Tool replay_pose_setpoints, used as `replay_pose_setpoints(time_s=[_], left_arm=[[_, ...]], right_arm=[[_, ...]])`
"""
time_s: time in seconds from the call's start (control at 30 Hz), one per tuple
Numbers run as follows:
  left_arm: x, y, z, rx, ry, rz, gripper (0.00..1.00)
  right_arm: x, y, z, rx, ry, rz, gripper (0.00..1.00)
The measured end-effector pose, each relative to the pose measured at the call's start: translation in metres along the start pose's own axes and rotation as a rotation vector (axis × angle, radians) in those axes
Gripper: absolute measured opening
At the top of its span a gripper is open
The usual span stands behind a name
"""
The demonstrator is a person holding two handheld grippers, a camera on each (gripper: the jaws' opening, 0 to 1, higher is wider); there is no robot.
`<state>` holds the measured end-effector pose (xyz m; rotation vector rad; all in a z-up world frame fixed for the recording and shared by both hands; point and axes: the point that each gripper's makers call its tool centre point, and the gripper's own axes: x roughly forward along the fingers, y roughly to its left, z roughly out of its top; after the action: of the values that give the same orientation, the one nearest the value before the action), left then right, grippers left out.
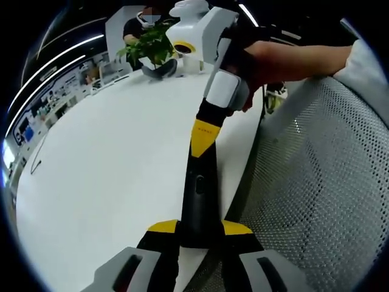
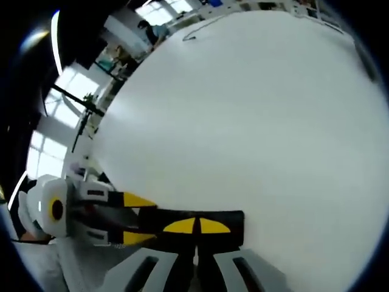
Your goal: Press the specified remote control buttons in sequence, fully releasing each button before pressing the next.
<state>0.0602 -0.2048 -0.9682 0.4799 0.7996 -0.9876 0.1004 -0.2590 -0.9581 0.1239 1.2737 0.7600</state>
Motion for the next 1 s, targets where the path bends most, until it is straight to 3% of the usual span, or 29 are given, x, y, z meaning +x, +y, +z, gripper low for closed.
replay_pose_setpoints(time_s=[0.33, 0.5, 0.8, 1.0], left_arm=[[0.000, -0.001, 0.000, 0.001, 0.000, 0.000, 0.24], [0.000, -0.002, 0.000, 0.001, 0.000, 0.000, 0.24], [0.000, -0.002, -0.001, 0.003, -0.001, 0.000, 0.24], [0.000, -0.001, -0.001, 0.004, -0.002, 0.000, 0.24]], right_arm=[[-0.001, 0.012, -0.002, -0.068, 0.016, 0.032, 0.00], [0.004, 0.007, -0.011, -0.073, 0.064, 0.013, 0.00], [0.003, 0.008, -0.009, -0.042, 0.052, 0.024, 0.00], [0.004, 0.005, -0.008, 0.028, 0.050, 0.030, 0.00]])
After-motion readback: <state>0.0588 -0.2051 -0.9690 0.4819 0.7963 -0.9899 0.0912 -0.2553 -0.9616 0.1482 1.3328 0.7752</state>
